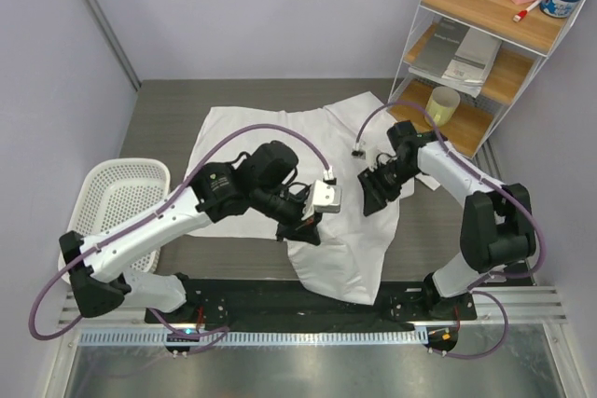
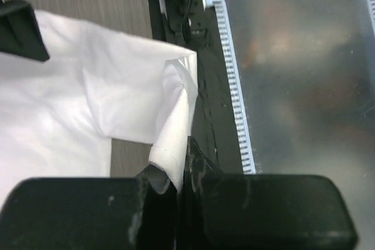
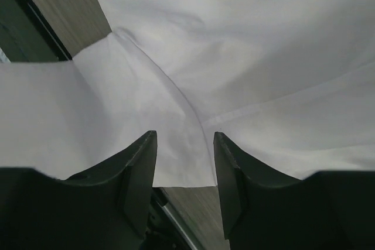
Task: Fold and stack the long sleeve shirts
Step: Flatten the shirt out
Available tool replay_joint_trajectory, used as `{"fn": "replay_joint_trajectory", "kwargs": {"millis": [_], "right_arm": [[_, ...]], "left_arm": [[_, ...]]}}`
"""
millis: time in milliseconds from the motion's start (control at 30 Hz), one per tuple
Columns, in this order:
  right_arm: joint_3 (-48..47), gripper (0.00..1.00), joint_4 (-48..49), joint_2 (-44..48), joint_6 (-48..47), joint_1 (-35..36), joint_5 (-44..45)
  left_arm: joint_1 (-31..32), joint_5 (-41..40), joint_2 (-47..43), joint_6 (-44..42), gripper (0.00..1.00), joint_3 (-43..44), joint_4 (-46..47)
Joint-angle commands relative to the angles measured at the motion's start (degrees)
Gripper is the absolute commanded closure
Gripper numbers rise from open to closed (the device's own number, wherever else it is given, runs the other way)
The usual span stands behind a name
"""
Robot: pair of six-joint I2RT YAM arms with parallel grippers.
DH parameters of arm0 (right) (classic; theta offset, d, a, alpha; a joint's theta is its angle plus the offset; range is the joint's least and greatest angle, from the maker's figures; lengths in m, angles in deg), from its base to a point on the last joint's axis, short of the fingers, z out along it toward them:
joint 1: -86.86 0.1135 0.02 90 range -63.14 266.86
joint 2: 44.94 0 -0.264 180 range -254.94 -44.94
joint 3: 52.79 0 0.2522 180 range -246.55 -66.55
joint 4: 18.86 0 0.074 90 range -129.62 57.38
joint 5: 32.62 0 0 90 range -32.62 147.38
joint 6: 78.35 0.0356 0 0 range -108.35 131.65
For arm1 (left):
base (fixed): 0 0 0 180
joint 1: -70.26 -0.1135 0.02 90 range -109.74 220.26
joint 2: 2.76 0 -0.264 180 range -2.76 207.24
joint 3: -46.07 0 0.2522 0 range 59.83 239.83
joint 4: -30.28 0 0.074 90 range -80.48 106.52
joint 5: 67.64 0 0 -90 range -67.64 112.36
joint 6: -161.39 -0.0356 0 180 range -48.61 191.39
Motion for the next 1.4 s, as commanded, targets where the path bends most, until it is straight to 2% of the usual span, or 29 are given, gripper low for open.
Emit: {"fn": "replay_joint_trajectory", "kwargs": {"millis": [0, 133, 300, 433, 600, 700, 733, 767, 800, 833, 867, 900, 967, 1067, 1133, 1233, 1367], "right_arm": [[6.00, 0.53, -1.95, -2.94, -6.31, 3.85, 4.75], [9.52, 0.58, -2.05, -3.99, -7.72, 4.47, 8.71], [8.12, 0.58, -1.61, -6.89, -6.58, 4.47, 15.20], [8.29, 0.58, -0.29, -9.79, -6.06, 4.47, 21.17], [10.84, 0.58, 4.10, -11.90, -5.00, 4.12, 29.10], [11.02, 0.59, 5.07, -13.40, -4.73, 2.90, 32.79], [10.93, 0.59, 5.25, -13.75, -4.91, 2.37, 33.49], [10.85, 0.59, 5.60, -13.93, -5.34, 1.75, 34.81], [10.84, 0.59, 5.51, -14.10, -5.96, 1.23, 35.17], [10.76, 0.59, 5.34, -13.93, -6.66, 0.44, 35.26], [10.76, 0.60, 4.73, -13.75, -7.71, 0.08, 35.26], [10.58, 0.59, 3.94, -12.53, -8.42, -0.10, 34.91], [9.44, 0.57, 0.27, -10.77, -9.74, -0.10, 32.46], [4.79, 0.52, -6.85, -6.56, -11.24, -0.10, 24.82], [0.07, 0.50, -9.33, -4.54, -11.59, -0.01, 20.24], [-4.60, 0.50, -8.47, -4.34, -8.96, -0.01, 18.74], [-6.73, 0.51, -0.66, -8.46, -5.62, -0.01, 22.16]], "left_arm": [[-2.37, -2.97, -6.57, -1.88, 1.00, -8.98, -0.18], [-8.33, -9.14, -8.24, 2.25, 1.00, -17.53, 2.71], [-16.95, -18.35, -5.52, 2.26, 1.00, -25.53, 1.49], [-18.01, -28.46, -3.41, -1.86, 1.00, -30.45, 1.14], [-17.93, -32.69, 0.09, -4.68, 1.00, -33.10, 0.61], [-18.02, -39.36, 3.26, -4.51, 1.00, -33.88, 0.00], [-18.02, -39.73, 4.75, -4.60, 1.00, -33.89, -1.22], [-18.19, -36.17, 5.29, -4.86, 0.97, -33.80, -2.45], [-18.37, -32.56, 5.38, -6.60, 0.91, -33.02, -4.12], [-18.46, -28.09, 3.55, -7.58, 0.82, -32.49, -7.53], [-18.54, -24.65, 2.06, -8.89, 0.54, -31.96, -8.78], [-18.63, -20.44, 0.48, -9.51, 0.50, -31.52, -9.32], [-18.72, -19.26, -4.00, -9.61, 0.41, -30.20, -8.10], [-20.74, -21.00, -4.47, -9.70, 0.37, -28.88, -5.11], [-22.75, -22.85, -2.10, -10.13, 0.38, -27.74, -4.57], [-27.83, -23.83, 3.70, -10.92, 0.43, -25.28, -2.74], [-34.17, -22.87, 10.29, -11.62, 0.45, -19.76, -1.14]]}}
